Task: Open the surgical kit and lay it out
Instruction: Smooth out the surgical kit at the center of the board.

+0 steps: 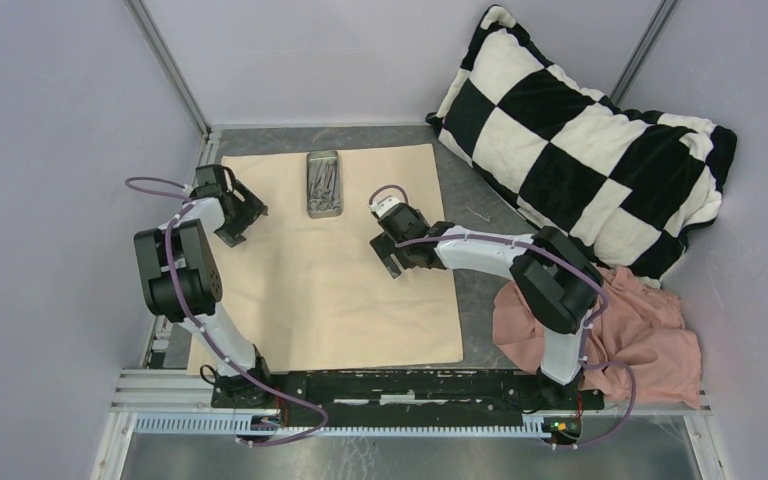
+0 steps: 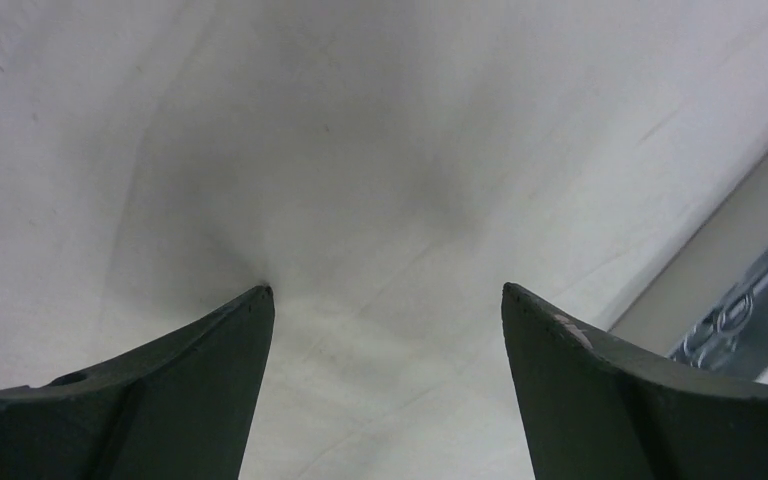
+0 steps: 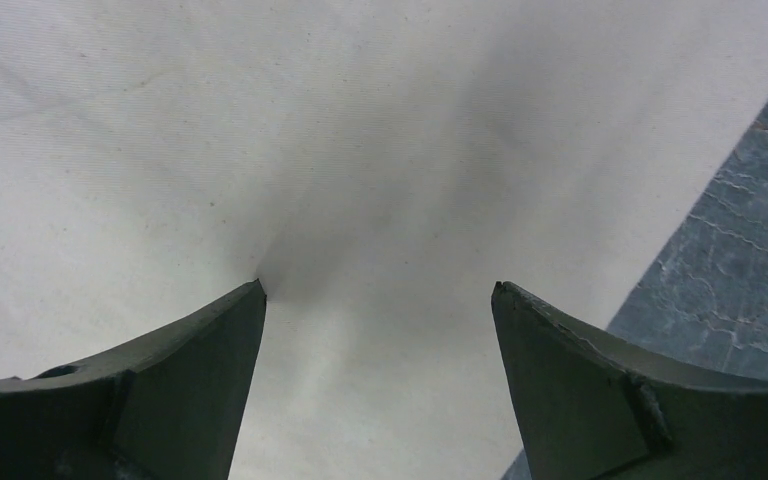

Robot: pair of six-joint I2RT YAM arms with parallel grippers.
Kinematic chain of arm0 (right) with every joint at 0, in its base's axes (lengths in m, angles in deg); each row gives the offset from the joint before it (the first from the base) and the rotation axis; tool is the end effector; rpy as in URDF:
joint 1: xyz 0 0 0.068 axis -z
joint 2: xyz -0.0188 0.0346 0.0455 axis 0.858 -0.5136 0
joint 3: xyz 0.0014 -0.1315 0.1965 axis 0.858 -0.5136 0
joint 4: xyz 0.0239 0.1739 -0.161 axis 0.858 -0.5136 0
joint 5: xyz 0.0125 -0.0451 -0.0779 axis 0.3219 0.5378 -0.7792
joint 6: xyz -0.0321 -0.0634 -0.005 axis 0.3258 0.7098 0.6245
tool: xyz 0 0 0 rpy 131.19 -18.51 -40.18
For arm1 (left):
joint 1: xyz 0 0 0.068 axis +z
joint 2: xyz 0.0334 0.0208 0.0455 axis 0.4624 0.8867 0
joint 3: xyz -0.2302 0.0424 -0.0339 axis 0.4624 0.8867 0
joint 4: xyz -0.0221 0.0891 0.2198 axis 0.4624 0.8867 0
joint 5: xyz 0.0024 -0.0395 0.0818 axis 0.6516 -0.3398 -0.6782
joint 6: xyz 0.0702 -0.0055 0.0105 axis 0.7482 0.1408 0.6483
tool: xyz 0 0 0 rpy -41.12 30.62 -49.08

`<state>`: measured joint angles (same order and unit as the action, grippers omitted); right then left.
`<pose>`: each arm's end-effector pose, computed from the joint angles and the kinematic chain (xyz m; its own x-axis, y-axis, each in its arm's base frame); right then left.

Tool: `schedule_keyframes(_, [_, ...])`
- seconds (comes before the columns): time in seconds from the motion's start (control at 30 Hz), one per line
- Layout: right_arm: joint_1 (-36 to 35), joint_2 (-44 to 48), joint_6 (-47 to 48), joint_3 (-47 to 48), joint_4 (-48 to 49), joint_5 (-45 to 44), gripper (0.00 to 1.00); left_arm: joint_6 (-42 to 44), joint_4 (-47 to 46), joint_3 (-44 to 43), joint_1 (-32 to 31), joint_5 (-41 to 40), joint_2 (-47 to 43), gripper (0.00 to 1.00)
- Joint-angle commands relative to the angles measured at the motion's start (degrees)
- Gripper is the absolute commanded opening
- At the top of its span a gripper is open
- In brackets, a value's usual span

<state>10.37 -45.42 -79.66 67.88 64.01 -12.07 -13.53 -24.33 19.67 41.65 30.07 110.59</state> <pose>0.2550 0.2646 0.1380 -0.6335 -0.4767 -0.6095 -0.5081 0.8503 -0.1369 0.3331 0.0816 0.1261 -0.5542 -0.7232 -0.4121 -0.6556 0.6843 -0.3192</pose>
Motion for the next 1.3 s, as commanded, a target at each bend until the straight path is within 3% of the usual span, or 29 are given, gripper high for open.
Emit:
schedule_keyframes(0.0, [0.04, -3.08, -0.77, 2.16, 1.9, -2.16, 0.91, -2.7, -0.82, -2.49, 1.31, -4.1, 4.78, 0.9])
schedule_keyframes(0.43, [0.97, -7.77, -2.08, 4.09, 4.96, -0.77, 0.9, -3.82, 2.71, -13.44, 2.63, -6.63, 16.62, 0.9])
schedule_keyframes(0.6, [1.38, -7.03, -0.13, 5.97, 2.64, -0.14, 0.9, -1.5, 4.64, -15.49, 2.42, -6.53, 15.46, 0.9])
schedule_keyframes(0.9, [-1.99, 9.27, 2.4, -8.72, 4.27, 3.59, 0.91, 2.43, 5.77, -6.68, -2.37, -4.63, -5.18, 0.91])
schedule_keyframes(1.0, [-4.08, 12.09, 1.61, -13.56, 3.55, 0.07, 0.9, 3.94, 5.85, -2.53, -5.36, -1.99, -11.86, 0.9])
schedule_keyframes(1.13, [-7.17, 15.61, -0.56, -19.77, 3.45, -0.99, 0.9, 3.22, 2.84, 4.68, -7.1, 8.45, -21.22, 0.88])
schedule_keyframes(1.27, [-11.72, 21.25, -2.99, -26.73, 3.39, -3.53, 0.9, 2.86, 3.3, 11.01, -10.35, 7.84, -30.79, 0.89])
